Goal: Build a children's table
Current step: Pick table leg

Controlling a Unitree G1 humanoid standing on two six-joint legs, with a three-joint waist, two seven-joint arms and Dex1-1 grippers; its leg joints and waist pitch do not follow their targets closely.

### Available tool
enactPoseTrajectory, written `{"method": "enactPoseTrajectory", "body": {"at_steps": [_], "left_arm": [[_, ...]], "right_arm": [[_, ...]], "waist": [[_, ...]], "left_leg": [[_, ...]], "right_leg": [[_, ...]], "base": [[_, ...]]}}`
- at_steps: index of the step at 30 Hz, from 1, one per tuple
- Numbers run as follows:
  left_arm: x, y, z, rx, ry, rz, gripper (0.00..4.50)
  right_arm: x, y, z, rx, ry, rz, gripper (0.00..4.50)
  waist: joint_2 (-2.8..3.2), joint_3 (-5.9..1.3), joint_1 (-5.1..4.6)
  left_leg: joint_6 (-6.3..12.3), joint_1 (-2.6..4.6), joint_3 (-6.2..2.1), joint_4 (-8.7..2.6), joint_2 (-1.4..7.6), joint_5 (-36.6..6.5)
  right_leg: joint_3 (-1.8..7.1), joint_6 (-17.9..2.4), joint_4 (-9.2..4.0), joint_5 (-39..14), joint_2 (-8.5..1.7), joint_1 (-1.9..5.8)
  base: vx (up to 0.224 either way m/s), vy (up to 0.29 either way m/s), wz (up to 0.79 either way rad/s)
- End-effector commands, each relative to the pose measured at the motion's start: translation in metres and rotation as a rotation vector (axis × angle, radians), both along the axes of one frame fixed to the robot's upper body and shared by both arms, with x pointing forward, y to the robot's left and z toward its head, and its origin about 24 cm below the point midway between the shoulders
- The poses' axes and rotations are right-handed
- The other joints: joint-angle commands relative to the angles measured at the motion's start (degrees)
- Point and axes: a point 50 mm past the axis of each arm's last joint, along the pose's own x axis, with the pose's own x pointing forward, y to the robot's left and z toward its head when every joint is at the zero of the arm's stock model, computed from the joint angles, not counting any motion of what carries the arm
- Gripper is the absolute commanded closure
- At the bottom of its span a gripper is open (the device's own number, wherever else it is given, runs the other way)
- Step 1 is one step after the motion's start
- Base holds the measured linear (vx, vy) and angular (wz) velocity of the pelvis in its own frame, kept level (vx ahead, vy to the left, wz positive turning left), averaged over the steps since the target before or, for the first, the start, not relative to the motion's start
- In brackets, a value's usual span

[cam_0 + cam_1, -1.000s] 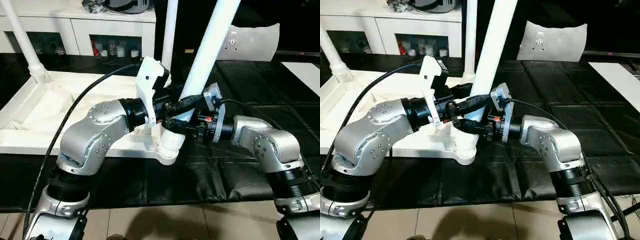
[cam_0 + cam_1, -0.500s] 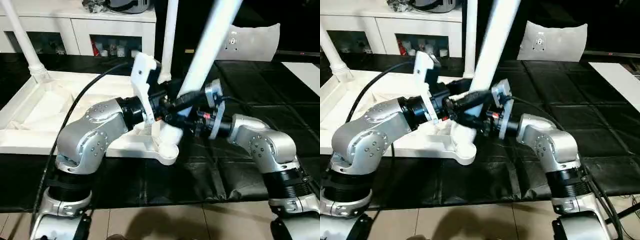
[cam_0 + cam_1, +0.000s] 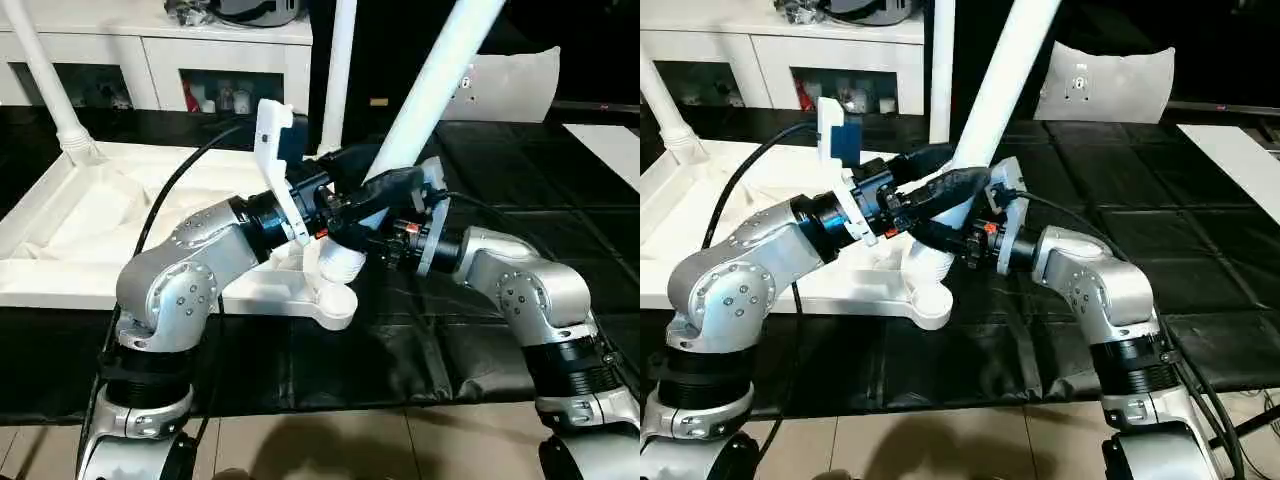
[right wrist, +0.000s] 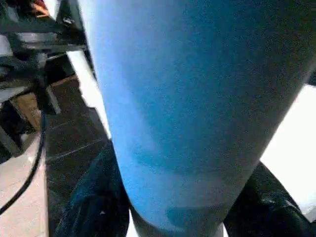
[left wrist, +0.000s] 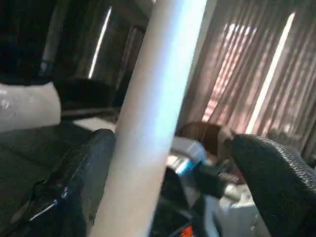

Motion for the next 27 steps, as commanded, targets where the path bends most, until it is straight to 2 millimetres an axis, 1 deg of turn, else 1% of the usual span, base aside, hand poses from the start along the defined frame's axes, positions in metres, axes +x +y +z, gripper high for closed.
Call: {"method": "enactPoseTrajectory", "body": {"at_steps": [1,2,3,5,6,7,8,9,10,11,12,13,15,16,17,18,19,20,21,22,23,24,25,26,27], "left_arm": [[-0.004,0.005,0.008,-0.026,-0.041,-0.007,0.00],[-0.004,0.006,0.008,-0.026,-0.042,-0.004,0.00],[-0.002,0.013,0.007,-0.008,-0.050,0.021,0.00],[0.003,0.027,0.005,0.047,-0.064,0.083,0.00],[0.003,0.027,0.005,0.047,-0.064,0.083,0.00],[0.006,0.035,0.000,0.103,-0.068,0.111,0.00],[0.008,0.040,-0.004,0.152,-0.070,0.126,0.00],[0.010,0.043,-0.009,0.202,-0.073,0.139,0.00],[0.010,0.043,-0.009,0.203,-0.073,0.139,0.00],[0.011,0.047,-0.015,0.261,-0.071,0.152,0.00],[0.013,0.050,-0.021,0.321,-0.074,0.162,0.00],[0.014,0.052,-0.026,0.372,-0.080,0.163,0.00],[0.015,0.056,-0.036,0.458,-0.088,0.156,0.00],[0.015,0.059,-0.048,0.566,-0.113,0.139,0.00],[0.015,0.060,-0.055,0.617,-0.120,0.119,0.00],[0.015,0.061,-0.060,0.654,-0.125,0.100,0.00],[0.013,0.065,-0.072,0.738,-0.133,0.049,0.00],[0.012,0.071,-0.084,0.816,-0.128,-0.015,0.00],[0.012,0.073,-0.086,0.832,-0.127,-0.032,0.17],[0.013,0.074,-0.088,0.839,-0.127,-0.039,0.27],[0.014,0.078,-0.091,0.855,-0.118,-0.054,0.27],[0.015,0.080,-0.094,0.868,-0.110,-0.084,0.38],[0.015,0.083,-0.097,0.887,-0.104,-0.115,0.46],[0.015,0.084,-0.098,0.896,-0.100,-0.129,0.55],[0.015,0.085,-0.099,0.909,-0.096,-0.147,0.62]], "right_arm": [[0.003,-0.008,-0.001,0.012,-0.010,-0.075,2.59],[0.003,-0.009,-0.001,0.014,-0.009,-0.084,2.59],[0.005,-0.013,0.000,0.026,-0.013,-0.155,2.59],[0.009,-0.020,0.002,0.031,-0.041,-0.280,2.59],[0.009,-0.020,0.002,0.031,-0.041,-0.280,2.59],[0.009,-0.023,0.004,0.029,-0.070,-0.321,2.59],[0.009,-0.024,0.004,0.030,-0.067,-0.350,2.59],[0.009,-0.026,0.003,0.023,-0.070,-0.391,2.59],[0.009,-0.026,0.003,0.023,-0.070,-0.392,2.59],[0.009,-0.028,0.004,0.013,-0.094,-0.432,2.59],[0.009,-0.031,0.004,0.001,-0.125,-0.475,2.59],[0.009,-0.033,0.003,-0.008,-0.112,-0.507,2.59],[0.007,-0.033,0.000,-0.017,-0.080,-0.519,2.59],[0.004,-0.033,-0.006,-0.039,-0.043,-0.528,2.59],[0.001,-0.033,-0.009,-0.057,-0.032,-0.528,2.59],[-0.001,-0.034,-0.012,-0.060,-0.021,-0.533,2.59],[-0.005,-0.035,-0.019,-0.064,0.001,-0.545,2.59],[-0.008,-0.036,-0.023,-0.068,-0.013,-0.536,2.59],[-0.010,-0.035,-0.024,-0.071,-0.009,-0.530,2.59],[-0.011,-0.035,-0.025,-0.073,-0.007,-0.527,2.59],[-0.013,-0.034,-0.027,-0.070,-0.006,-0.515,2.59],[-0.016,-0.033,-0.028,-0.066,-0.006,-0.504,2.59],[-0.019,-0.031,-0.029,-0.062,-0.005,-0.492,2.59],[-0.020,-0.031,-0.029,-0.061,-0.007,-0.486,2.59],[-0.021,-0.030,-0.030,-0.061,-0.008,-0.478,2.59]], "waist": [[0.01,-4.61,-0.10],[0.01,-4.64,-0.12],[0.15,-4.59,-0.19],[0.22,-4.59,-0.30],[0.19,-4.58,-0.34],[0.21,-4.62,-0.45],[0.50,-4.61,-0.51],[0.45,-4.53,-0.58],[0.53,-4.53,-0.62],[0.58,-4.57,-0.67],[0.63,-4.45,-0.62],[0.90,-4.54,-0.62],[0.87,-4.54,-0.80],[0.97,-4.51,-0.71],[0.95,-4.41,-0.74],[1.00,-4.41,-0.74],[0.77,-4.44,-0.66],[0.86,-4.31,-0.69],[0.87,-4.35,-0.76],[0.80,-4.42,-0.75],[0.94,-4.47,-0.80],[1.06,-4.43,-0.79],[0.86,-4.34,-0.88],[0.94,-4.37,-0.89],[0.95,-4.33,-0.98]], "left_leg": [[0.24,0.18,0.44,-3.86,0.87,-9.40],[0.18,0.22,0.46,-3.83,0.88,-9.28],[0.13,0.27,0.45,-3.87,0.88,-9.55],[-0.31,0.40,0.41,-3.97,0.82,-9.57],[-0.43,0.46,0.41,-4.01,0.79,-9.59],[-0.74,0.47,0.41,-4.02,0.77,-9.66],[-0.83,0.60,0.41,-4.04,0.75,-9.94],[-0.74,0.57,0.38,-4.12,0.69,-10.10],[-0.91,0.78,0.35,-4.21,0.70,-10.52],[-1.10,0.77,0.35,-4.22,0.76,-10.62],[-1.11,0.84,0.35,-4.30,0.77,-10.94],[-1.33,0.96,0.35,-4.30,0.71,-11.38],[-1.49,0.96,0.29,-4.47,0.67,-11.61],[-1.48,1.06,0.21,-4.53,0.77,-11.77],[-1.32,0.94,0.19,-4.64,0.66,-12.04],[-1.47,1.00,0.23,-4.64,0.67,-12.43],[-1.39,1.06,0.26,-4.68,0.59,-12.31],[-1.17,1.07,0.31,-4.79,0.47,-12.94],[-1.27,1.02,0.29,-4.82,0.46,-13.06],[-1.53,1.14,0.28,-4.82,0.54,-13.06],[-1.82,1.07,0.21,-4.86,0.73,-13.03],[-1.67,1.17,0.20,-4.85,0.72,-13.29],[-1.56,1.09,0.22,-4.85,0.57,-13.75],[-1.57,1.23,0.24,-4.84,0.64,-14.10],[-1.62,1.17,0.16,-4.89,0.71,-14.37]], "right_leg": [[2.67,-3.70,-4.75,-24.27,-3.44,3.41],[2.71,-3.86,-4.66,-23.64,-3.41,3.40],[2.72,-3.90,-4.66,-23.52,-3.32,3.39],[2.72,-3.54,-4.62,-23.96,-3.29,3.23],[2.73,-3.22,-4.70,-24.09,-3.23,3.14],[2.71,-3.14,-4.54,-23.75,-3.17,3.34],[2.75,-2.88,-4.57,-23.58,-3.13,3.18],[2.77,-2.62,-4.61,-23.66,-3.04,3.18],[2.78,-2.37,-4.55,-23.80,-3.01,3.07],[2.85,-2.81,-4.41,-22.97,-3.11,3.18],[2.88,-2.80,-4.58,-23.33,-3.11,3.01],[2.91,-2.57,-4.51,-23.61,-3.10,2.99],[2.99,-2.59,-4.39,-23.03,-3.00,3.13],[3.03,-2.81,-4.54,-22.57,-3.05,3.10],[3.07,-2.68,-4.55,-22.76,-3.01,3.20],[3.11,-2.58,-4.46,-23.01,-3.04,3.18],[3.14,-2.24,-4.75,-23.80,-3.17,3.19],[3.19,-1.38,-4.97,-25.48,-3.22,3.09],[3.17,-1.20,-5.02,-25.93,-3.26,3.18],[3.18,-1.27,-5.02,-26.04,-3.33,3.13],[3.18,-2.09,-4.76,-25.21,-3.45,3.18],[3.14,-2.36,-4.98,-25.29,-3.45,3.08],[3.12,-2.47,-5.08,-25.81,-3.46,3.16],[3.21,-2.54,-4.97,-25.98,-3.52,3.06],[3.19,-2.77,-4.84,-25.98,-3.55,3.13]], "base": [[0.000,0.000,0.00],[0.000,0.000,0.00],[0.000,0.000,0.00],[0.000,0.000,0.00],[0.000,0.000,0.00],[0.000,0.000,0.00],[0.000,0.000,0.00],[0.000,0.000,0.00],[0.000,0.000,0.00],[0.000,0.000,0.00],[0.000,0.000,0.00],[0.000,0.000,0.00],[0.000,0.000,0.00],[0.000,0.000,0.00],[0.000,0.000,0.00],[0.000,0.000,0.00],[0.000,0.000,0.00],[0.000,0.000,0.00],[0.000,0.000,0.00],[0.000,0.000,0.00],[0.000,0.000,0.00],[0.000,0.000,0.00],[0.000,0.000,0.00],[0.000,0.000,0.00],[0.000,0.000,0.00]]}}
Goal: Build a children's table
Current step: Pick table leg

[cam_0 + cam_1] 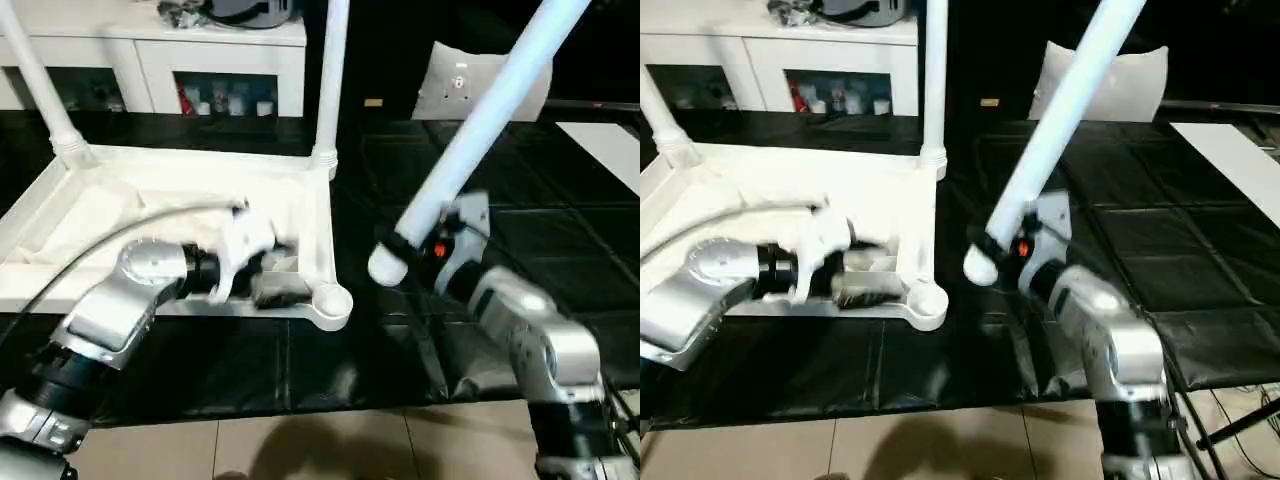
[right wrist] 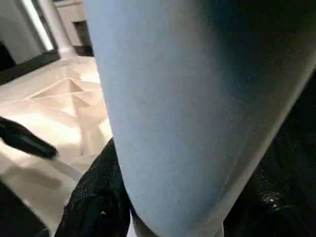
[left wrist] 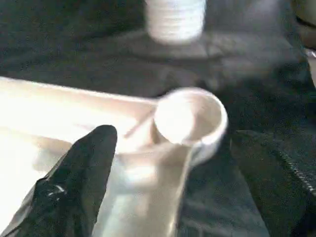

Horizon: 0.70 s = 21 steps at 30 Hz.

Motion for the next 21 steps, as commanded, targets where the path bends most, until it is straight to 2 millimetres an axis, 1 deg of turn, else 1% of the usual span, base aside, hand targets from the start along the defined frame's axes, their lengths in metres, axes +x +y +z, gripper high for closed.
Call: {"method": "enactPoseTrajectory", "body": {"at_steps": [1,2,3,4,5,6,7,8,9,10,12,13,14,15,16,17,18,19,20,21], "left_arm": [[0.002,0.002,0.001,0.049,-0.004,-0.056,0.67],[0.005,0.004,-0.001,0.067,0.002,-0.072,0.67],[0.006,0.004,-0.002,0.076,0.003,-0.083,0.78],[0.007,0.004,-0.002,0.076,0.003,-0.084,0.78],[0.009,0.004,-0.004,0.078,0.011,-0.096,1.00],[0.011,0.004,-0.005,0.085,0.013,-0.105,1.04],[0.013,0.005,-0.007,0.097,0.015,-0.118,1.04],[0.014,0.006,-0.009,0.109,0.019,-0.124,1.14],[0.016,0.007,-0.010,0.124,0.019,-0.133,1.14],[0.017,0.007,-0.010,0.132,0.021,-0.138,1.35],[0.018,0.008,-0.011,0.136,0.022,-0.141,1.46],[0.019,0.009,-0.012,0.138,0.031,-0.147,1.49],[0.021,0.010,-0.013,0.142,0.037,-0.154,1.58],[0.021,0.010,-0.013,0.144,0.037,-0.154,1.72],[0.021,0.010,-0.013,0.144,0.038,-0.154,1.72],[0.022,0.012,-0.015,0.157,0.046,-0.153,1.88],[0.022,0.013,-0.016,0.157,0.050,-0.151,1.89],[0.023,0.013,-0.017,0.153,0.055,-0.150,1.93],[0.024,0.014,-0.018,0.149,0.056,-0.150,2.04],[0.024,0.015,-0.018,0.148,0.058,-0.150,2.17]], "right_arm": [[-0.003,0.001,0.006,0.000,-0.032,0.019,2.59],[-0.005,0.001,0.005,0.003,-0.031,0.020,2.59],[-0.006,0.001,0.005,0.004,-0.029,0.019,2.59],[-0.006,0.001,0.005,0.005,-0.029,0.018,2.59],[-0.008,0.001,0.004,0.007,-0.030,0.018,2.59],[-0.008,0.001,0.004,0.008,-0.031,0.018,2.59],[-0.009,0.002,0.003,0.007,-0.035,0.019,2.59],[-0.010,0.002,0.003,0.007,-0.037,0.020,2.59],[-0.010,0.002,0.002,0.007,-0.037,0.020,2.59],[-0.011,0.002,0.002,0.007,-0.038,0.019,2.59],[-0.011,0.002,0.002,0.008,-0.039,0.018,2.59],[-0.011,0.002,0.002,0.012,-0.041,0.012,2.59],[-0.012,0.003,0.002,0.014,-0.042,0.008,2.59],[-0.012,0.003,0.002,0.014,-0.043,0.007,2.59],[-0.012,0.003,0.002,0.014,-0.043,0.007,2.59],[-0.014,0.004,0.001,0.015,-0.043,0.004,2.59],[-0.015,0.004,0.000,0.015,-0.044,0.004,2.59],[-0.015,0.004,0.000,0.016,-0.043,0.004,2.59],[-0.016,0.005,-0.001,0.015,-0.042,0.006,2.59],[-0.017,0.006,-0.001,0.012,-0.042,0.010,2.59]], "waist": [[1.10,-4.25,-0.20],[0.99,-4.27,-0.27],[1.22,-4.19,-0.27],[1.16,-4.23,-0.31],[1.29,-4.23,-0.24],[1.17,-4.27,-0.29],[1.44,-4.23,-0.26],[1.26,-4.24,-0.29],[1.17,-4.22,-0.28],[1.20,-4.32,-0.23],[1.19,-4.36,-0.32],[3.20,-4.21,-0.38],[2.82,-4.40,-0.47],[2.48,-4.46,-0.52],[2.41,-4.49,-0.41],[3.50,-4.44,-0.22],[3.56,-4.58,-0.25],[3.36,-4.54,-0.30],[3.65,-4.52,-0.20],[3.55,-4.52,-0.27]], "left_leg": [[-1.40,0.50,0.08,-4.48,0.74,-15.00],[-1.43,0.47,0.06,-4.47,0.70,-15.25],[-1.42,0.66,0.08,-4.47,0.65,-15.87],[-1.57,0.61,0.01,-4.45,0.70,-15.98],[-1.66,0.55,-0.08,-4.51,0.75,-15.99],[-1.77,0.61,-0.08,-4.47,0.79,-16.24],[-1.67,0.55,-0.12,-4.51,0.72,-16.25],[-1.73,0.62,-0.09,-4.45,0.72,-16.61],[-1.61,0.49,-0.08,-4.50,0.65,-16.41],[-1.69,0.55,-0.12,-4.48,0.69,-16.22],[-1.67,0.47,-0.12,-4.48,0.79,-15.68],[-2.04,0.62,-0.28,-4.60,0.83,-17.34],[-2.02,0.59,-0.42,-4.54,0.60,-17.78],[-1.81,0.37,-0.30,-4.53,0.56,-17.20],[-1.45,0.20,-0.22,-4.47,0.55,-15.78],[-1.42,0.31,-0.27,-4.41,0.45,-15.76],[-1.20,0.39,-0.13,-4.30,0.41,-15.28],[-1.07,0.30,-0.03,-4.32,0.44,-14.99],[-0.83,0.24,-0.02,-4.27,0.29,-14.72],[-0.54,0.24,0.09,-4.23,0.22,-14.60]], "right_leg": [[2.96,-2.85,-5.13,-26.34,-3.56,2.86],[2.94,-2.99,-5.05,-26.43,-3.58,2.93],[2.90,-2.89,-5.34,-27.30,-3.57,2.76],[2.88,-3.02,-5.20,-27.24,-3.67,2.86],[2.88,-3.26,-5.22,-27.12,-3.78,2.95],[2.89,-3.49,-5.13,-27.01,-3.81,2.93],[2.87,-3.52,-5.26,-27.10,-3.74,2.96],[2.85,-3.40,-5.29,-27.17,-3.77,2.93],[2.84,-3.28,-5.41,-27.37,-3.76,3.04],[2.88,-3.27,-5.27,-27.26,-3.87,3.03],[2.96,-3.75,-5.14,-26.24,-3.90,3.06],[2.92,-4.52,-5.49,-25.21,-3.79,2.93],[2.73,-5.25,-5.05,-23.89,-3.65,3.35],[2.83,-5.45,-5.06,-23.27,-3.69,3.49],[3.03,-6.09,-4.71,-22.47,-3.78,3.56],[3.01,-6.32,-4.70,-22.80,-3.83,3.49],[2.97,-6.30,-4.81,-22.96,-3.75,3.56],[2.99,-6.22,-4.95,-22.95,-3.73,3.53],[2.90,-5.92,-4.96,-23.67,-3.68,3.60],[2.86,-5.60,-5.22,-24.27,-3.58,3.54]], "base": [[0.000,0.000,0.00],[0.000,0.000,0.00],[0.000,0.000,0.00],[0.000,0.000,0.00],[0.000,0.000,0.00],[0.000,0.000,0.00],[0.000,0.000,0.00],[0.000,0.000,0.00],[0.000,0.000,0.00],[0.000,0.000,0.00],[0.000,0.000,0.00],[0.000,0.000,0.00],[0.000,0.000,0.00],[0.000,0.000,0.00],[0.000,0.000,0.00],[0.000,0.000,0.00],[0.000,0.000,0.00],[0.000,0.000,0.00],[0.000,0.000,0.00],[0.000,0.000,0.00]]}}
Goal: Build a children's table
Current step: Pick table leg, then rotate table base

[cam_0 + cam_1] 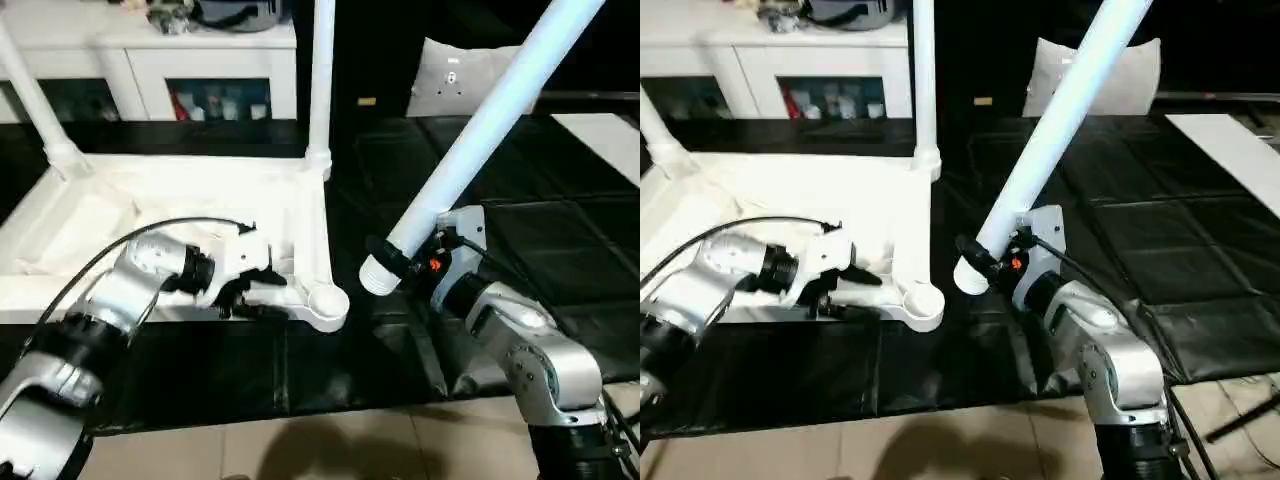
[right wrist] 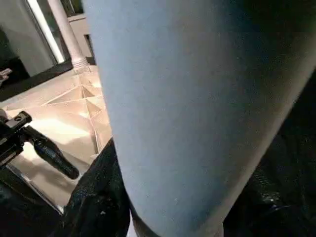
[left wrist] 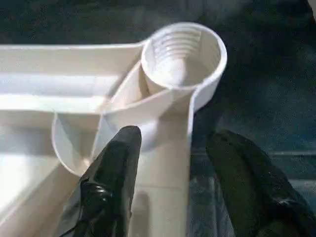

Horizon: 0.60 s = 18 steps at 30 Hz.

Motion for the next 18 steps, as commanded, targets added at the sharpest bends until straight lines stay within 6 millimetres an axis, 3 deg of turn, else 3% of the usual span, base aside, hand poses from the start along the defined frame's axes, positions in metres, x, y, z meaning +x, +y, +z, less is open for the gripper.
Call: {"method": "enactPoseTrajectory", "body": {"at_steps": [1,2,6,18], "left_arm": [[0.002,0.001,0.001,0.005,-0.006,-0.009,2.28],[0.002,0.002,0.001,0.007,-0.005,-0.009,2.32],[0.003,0.004,-0.002,0.016,0.007,-0.017,2.56],[0.006,0.006,-0.009,0.028,0.005,-0.007,3.63]], "right_arm": [[-0.001,0.002,0.007,-0.002,-0.040,0.005,2.59],[-0.001,0.003,0.007,-0.004,-0.040,0.008,2.59],[-0.001,0.005,0.007,-0.006,-0.036,0.024,2.59],[-0.002,0.008,0.007,-0.020,-0.035,0.060,2.59]], "waist": [[0.56,-4.29,0.26],[0.88,-4.24,0.24],[1.04,-4.20,0.04],[1.00,-4.28,0.22]], "left_leg": [[-0.44,0.08,0.11,-4.03,0.31,-14.41],[-0.31,0.11,0.08,-4.05,0.34,-14.54],[-0.39,0.26,-0.11,-4.18,0.44,-15.90],[-0.54,0.27,-0.12,-4.25,0.65,-15.82]], "right_leg": [[2.76,-5.34,-5.01,-24.97,-3.69,3.52],[2.72,-5.10,-5.21,-25.55,-3.68,3.39],[2.55,-4.33,-5.44,-27.22,-3.71,3.31],[2.84,-6.16,-4.97,-24.04,-3.87,3.41]], "base": [[0.000,0.000,0.00],[0.000,0.000,0.00],[0.000,0.000,0.00],[0.000,0.000,0.00]]}}
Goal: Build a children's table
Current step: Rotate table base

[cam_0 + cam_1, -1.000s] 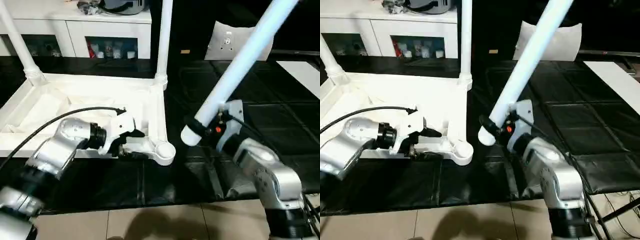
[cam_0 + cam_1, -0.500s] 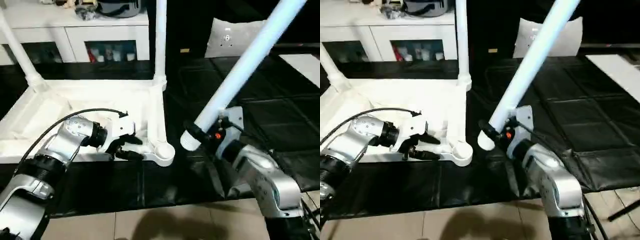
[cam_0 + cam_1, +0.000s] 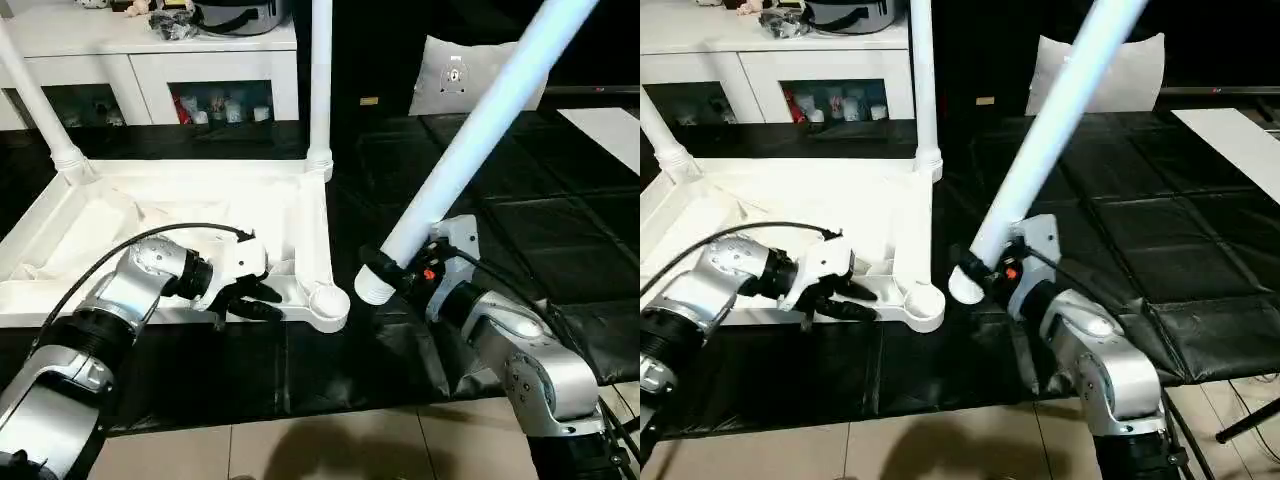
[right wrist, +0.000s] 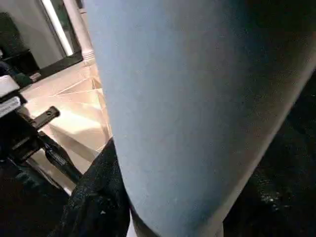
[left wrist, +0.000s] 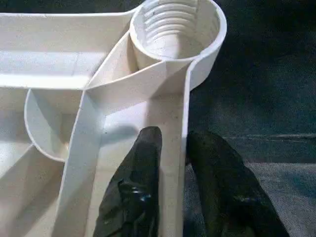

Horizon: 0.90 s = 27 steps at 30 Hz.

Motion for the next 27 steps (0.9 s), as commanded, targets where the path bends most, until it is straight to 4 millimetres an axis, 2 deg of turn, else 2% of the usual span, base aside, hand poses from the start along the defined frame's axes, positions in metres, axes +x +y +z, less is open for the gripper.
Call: {"method": "enactPoseTrajectory", "body": {"at_steps": [1,7,8,11,12,14,16,17,19,21,22,23,25,26,27], "left_arm": [[0.004,0.002,0.005,0.011,-0.028,0.006,3.67],[0.004,0.003,0.004,0.003,-0.025,0.017,4.14],[0.004,0.003,0.003,0.002,-0.030,0.025,4.26],[0.005,0.003,-0.002,0.017,-0.034,0.090,4.39],[0.004,0.003,-0.004,0.019,-0.033,0.109,4.47],[0.003,0.000,-0.007,0.007,-0.016,0.157,4.50],[0.001,-0.009,-0.010,-0.033,0.012,0.240,4.50],[0.001,-0.013,-0.011,-0.053,0.016,0.265,4.50],[-0.001,-0.024,-0.010,-0.093,0.011,0.288,4.50],[-0.005,-0.030,-0.011,-0.103,-0.004,0.264,4.50],[-0.009,-0.035,-0.012,-0.104,-0.015,0.232,4.50],[-0.010,-0.036,-0.012,-0.104,-0.017,0.226,4.50],[-0.016,-0.040,-0.013,-0.088,-0.052,0.165,4.50],[-0.019,-0.042,-0.014,-0.078,-0.071,0.139,4.50],[-0.023,-0.041,-0.016,-0.052,-0.076,0.119,4.50]], "right_arm": [[0.001,0.001,0.008,-0.004,-0.035,0.011,2.59],[0.002,0.002,0.008,-0.004,-0.034,0.016,2.59],[0.002,0.002,0.008,-0.005,-0.033,0.019,2.59],[0.002,0.004,0.008,-0.011,-0.027,0.034,2.59],[0.002,0.005,0.008,-0.016,-0.026,0.042,2.59],[0.003,0.007,0.009,-0.024,-0.024,0.054,2.59],[0.007,0.009,0.011,-0.035,-0.028,0.074,2.59],[0.008,0.010,0.012,-0.037,-0.031,0.079,2.59],[0.011,0.011,0.013,-0.046,-0.039,0.092,2.59],[0.012,0.012,0.013,-0.049,-0.040,0.097,2.59],[0.012,0.012,0.013,-0.049,-0.039,0.099,2.59],[0.012,0.013,0.012,-0.049,-0.039,0.100,2.59],[0.012,0.013,0.012,-0.052,-0.037,0.103,2.59],[0.012,0.013,0.011,-0.054,-0.036,0.104,2.59],[0.012,0.013,0.010,-0.057,-0.033,0.107,2.59]], "waist": [[0.83,-4.30,0.24],[0.82,-4.16,0.24],[1.07,-4.16,0.30],[1.12,-4.13,0.21],[1.52,-4.09,0.11],[1.19,-4.10,0.01],[1.29,-4.28,-0.19],[0.91,-4.19,-0.17],[1.23,-4.34,-0.14],[1.22,-4.49,-0.10],[0.73,-4.56,-0.11],[0.90,-4.63,-0.07],[1.00,-4.52,-0.22],[1.09,-4.51,-0.12],[0.78,-4.48,-0.21]], "left_leg": [[-0.48,0.23,0.05,-4.26,0.60,-15.79],[-0.39,0.29,0.01,-4.29,0.60,-16.31],[-0.45,0.42,-0.01,-4.26,0.58,-16.64],[-0.62,0.40,-0.10,-4.26,0.52,-17.44],[-0.61,0.45,-0.16,-4.31,0.59,-18.05],[-0.41,0.19,-0.14,-4.26,0.49,-17.29],[-0.27,0.09,-0.12,-4.21,0.63,-16.22],[0.12,-0.04,-0.04,-4.15,0.51,-15.71],[0.69,-0.04,0.13,-3.92,0.52,-14.13],[1.12,-0.18,0.21,-3.85,0.45,-13.15],[1.26,-0.44,0.11,-3.98,0.58,-12.50],[1.28,-0.50,0.06,-4.03,0.64,-12.16],[1.47,-0.41,0.19,-4.01,0.61,-12.29],[1.50,-0.08,0.25,-3.97,0.59,-12.85],[1.58,-0.14,0.36,-3.95,0.52,-12.84]], "right_leg": [[2.85,-6.07,-5.00,-24.24,-3.85,3.40],[2.74,-5.25,-5.34,-26.54,-3.93,3.27],[2.71,-5.16,-5.38,-26.89,-3.92,3.19],[2.49,-5.03,-5.38,-26.93,-3.77,3.33],[2.49,-4.93,-5.53,-27.38,-3.79,3.24],[2.43,-5.25,-5.34,-26.72,-3.75,3.51],[2.54,-5.71,-4.97,-26.01,-3.85,3.66],[2.48,-5.67,-5.23,-26.19,-3.76,3.58],[2.59,-6.39,-5.05,-25.05,-3.75,3.49],[2.62,-6.31,-4.99,-23.92,-3.60,3.55],[2.59,-6.20,-4.79,-23.24,-3.66,3.77],[2.61,-6.20,-4.68,-22.92,-3.70,3.81],[2.64,-5.90,-4.92,-23.35,-3.62,3.53],[2.65,-5.64,-5.14,-24.03,-3.58,3.28],[2.68,-5.51,-5.18,-24.07,-3.50,3.32]], "base": [[0.000,0.000,0.00],[0.000,0.000,0.00],[0.000,0.000,0.00],[0.000,0.000,0.00],[0.000,0.000,0.00],[0.000,0.000,0.00],[0.000,0.000,0.00],[0.000,0.000,0.00],[0.000,0.000,0.00],[0.000,0.000,0.00],[0.000,0.000,0.00],[0.000,0.000,0.00],[0.000,0.000,0.00],[0.000,0.000,0.00],[0.000,0.000,0.00]]}}
